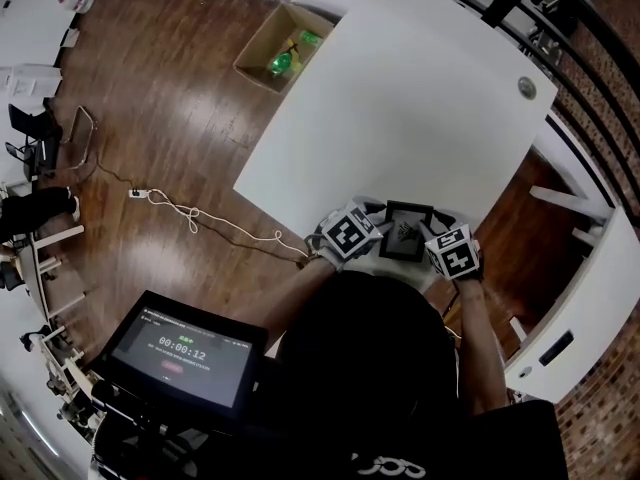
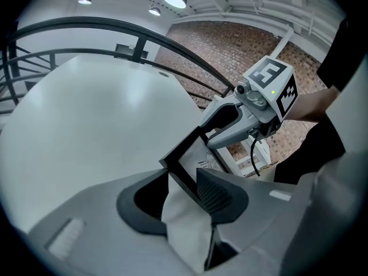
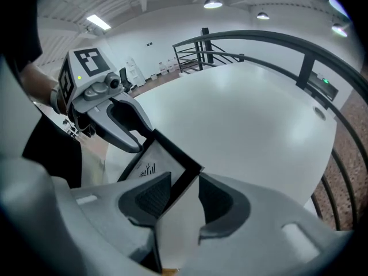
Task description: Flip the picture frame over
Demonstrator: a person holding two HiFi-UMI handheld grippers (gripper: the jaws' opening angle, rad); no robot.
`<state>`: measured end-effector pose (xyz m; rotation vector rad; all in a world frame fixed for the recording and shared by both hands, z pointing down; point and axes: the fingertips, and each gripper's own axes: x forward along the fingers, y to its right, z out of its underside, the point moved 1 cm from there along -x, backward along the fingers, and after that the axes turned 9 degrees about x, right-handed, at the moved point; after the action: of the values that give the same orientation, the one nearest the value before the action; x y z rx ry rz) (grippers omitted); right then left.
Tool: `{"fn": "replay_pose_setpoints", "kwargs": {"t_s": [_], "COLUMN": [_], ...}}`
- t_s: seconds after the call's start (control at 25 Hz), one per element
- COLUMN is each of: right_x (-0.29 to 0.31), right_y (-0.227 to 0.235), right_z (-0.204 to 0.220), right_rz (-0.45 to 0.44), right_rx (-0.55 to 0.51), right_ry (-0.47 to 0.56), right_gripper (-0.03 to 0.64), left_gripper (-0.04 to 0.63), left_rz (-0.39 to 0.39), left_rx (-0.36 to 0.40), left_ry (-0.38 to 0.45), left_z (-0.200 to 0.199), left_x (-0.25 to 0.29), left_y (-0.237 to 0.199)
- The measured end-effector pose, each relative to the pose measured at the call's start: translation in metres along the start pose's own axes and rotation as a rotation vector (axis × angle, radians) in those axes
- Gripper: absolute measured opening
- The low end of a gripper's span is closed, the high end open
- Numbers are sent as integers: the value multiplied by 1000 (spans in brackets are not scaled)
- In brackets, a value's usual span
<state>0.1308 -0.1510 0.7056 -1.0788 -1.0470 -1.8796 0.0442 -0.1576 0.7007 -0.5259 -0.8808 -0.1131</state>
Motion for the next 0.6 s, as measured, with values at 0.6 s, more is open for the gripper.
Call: {"fn": "replay_pose_setpoints", "kwargs": {"t_s": [0.6], "right_x": [4], "right_y": [-3], "right_z": [17], "right_rz": [3], "right_rx": [26], "right_ry": [-69], "right_gripper": [138], "left_gripper": [158], "left_rz": [30], "left_rx": [17], "left_ry": [-64], "left_z": [9], "left_x": [9], "left_y": [11]}}
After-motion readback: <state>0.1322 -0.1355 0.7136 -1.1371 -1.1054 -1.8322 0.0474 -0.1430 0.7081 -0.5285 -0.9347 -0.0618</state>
